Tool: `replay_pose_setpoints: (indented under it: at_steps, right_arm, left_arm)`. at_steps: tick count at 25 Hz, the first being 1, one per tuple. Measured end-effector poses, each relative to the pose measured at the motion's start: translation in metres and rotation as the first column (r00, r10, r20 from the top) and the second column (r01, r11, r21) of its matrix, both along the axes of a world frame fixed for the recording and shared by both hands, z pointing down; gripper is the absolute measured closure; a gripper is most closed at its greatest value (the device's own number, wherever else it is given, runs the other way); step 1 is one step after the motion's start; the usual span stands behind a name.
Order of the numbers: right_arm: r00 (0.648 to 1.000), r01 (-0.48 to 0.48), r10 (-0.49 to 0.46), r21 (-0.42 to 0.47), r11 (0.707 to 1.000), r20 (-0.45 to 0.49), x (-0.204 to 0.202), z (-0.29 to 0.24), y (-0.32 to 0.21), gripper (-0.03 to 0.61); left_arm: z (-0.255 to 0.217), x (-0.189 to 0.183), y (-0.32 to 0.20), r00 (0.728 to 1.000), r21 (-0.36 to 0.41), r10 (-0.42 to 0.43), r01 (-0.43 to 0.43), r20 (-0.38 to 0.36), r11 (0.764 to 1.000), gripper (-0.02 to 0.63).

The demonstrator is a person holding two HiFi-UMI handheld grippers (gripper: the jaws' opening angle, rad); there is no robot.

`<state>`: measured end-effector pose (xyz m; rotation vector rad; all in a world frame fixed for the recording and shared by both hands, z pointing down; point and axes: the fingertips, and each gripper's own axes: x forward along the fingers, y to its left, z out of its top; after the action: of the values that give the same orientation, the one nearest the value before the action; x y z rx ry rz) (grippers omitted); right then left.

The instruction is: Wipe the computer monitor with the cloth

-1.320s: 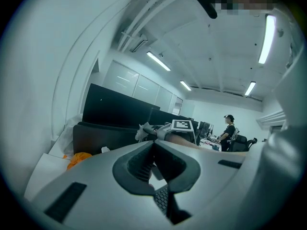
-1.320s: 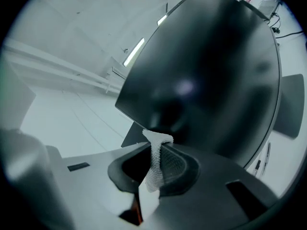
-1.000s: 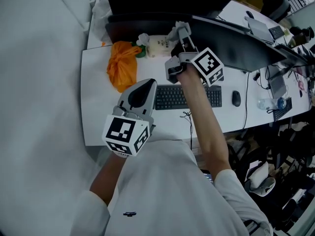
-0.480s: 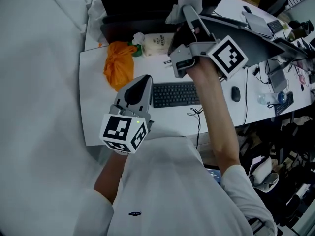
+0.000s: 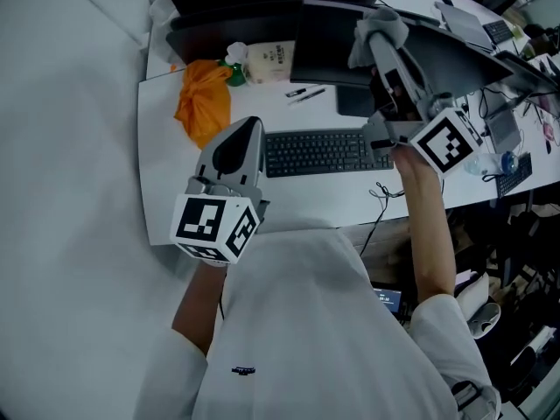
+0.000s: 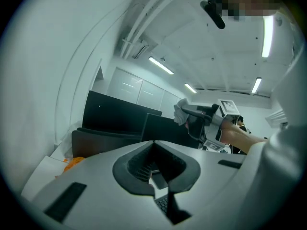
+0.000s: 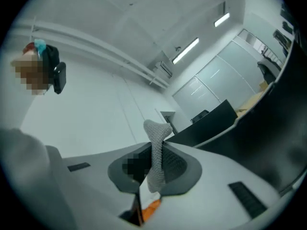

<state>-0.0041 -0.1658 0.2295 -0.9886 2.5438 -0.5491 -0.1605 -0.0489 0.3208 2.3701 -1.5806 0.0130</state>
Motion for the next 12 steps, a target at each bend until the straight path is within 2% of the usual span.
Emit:
replay_pose_setpoints:
  at_steps: [4,7,12]
  right_arm:
    - [0.986,-0.033,0.038,0.029,0.999,-0.162,0.043,0.026,0.015,0.548]
    - [0.957,-0.049,0.061,0.052,0.997,-0.283,0.074,0.041,0.031,0.549]
    - [0.906,-0.068,0.094,0.078,0.995,-0.412,0.114,0.062,0.064,0.549]
  left_arm:
    - [0.003,0.016,0.003,1.0,0.0,-0.013,0.013,0.015,1.0,0.595]
    - [0.005,0.03,0.002,1.0,0.005,-0.017,0.017,0.017,1.0,0.595]
    - [0.01,0.054,0.007,1.0,0.011,-0.011,0.011,0.017,1.0,0.595]
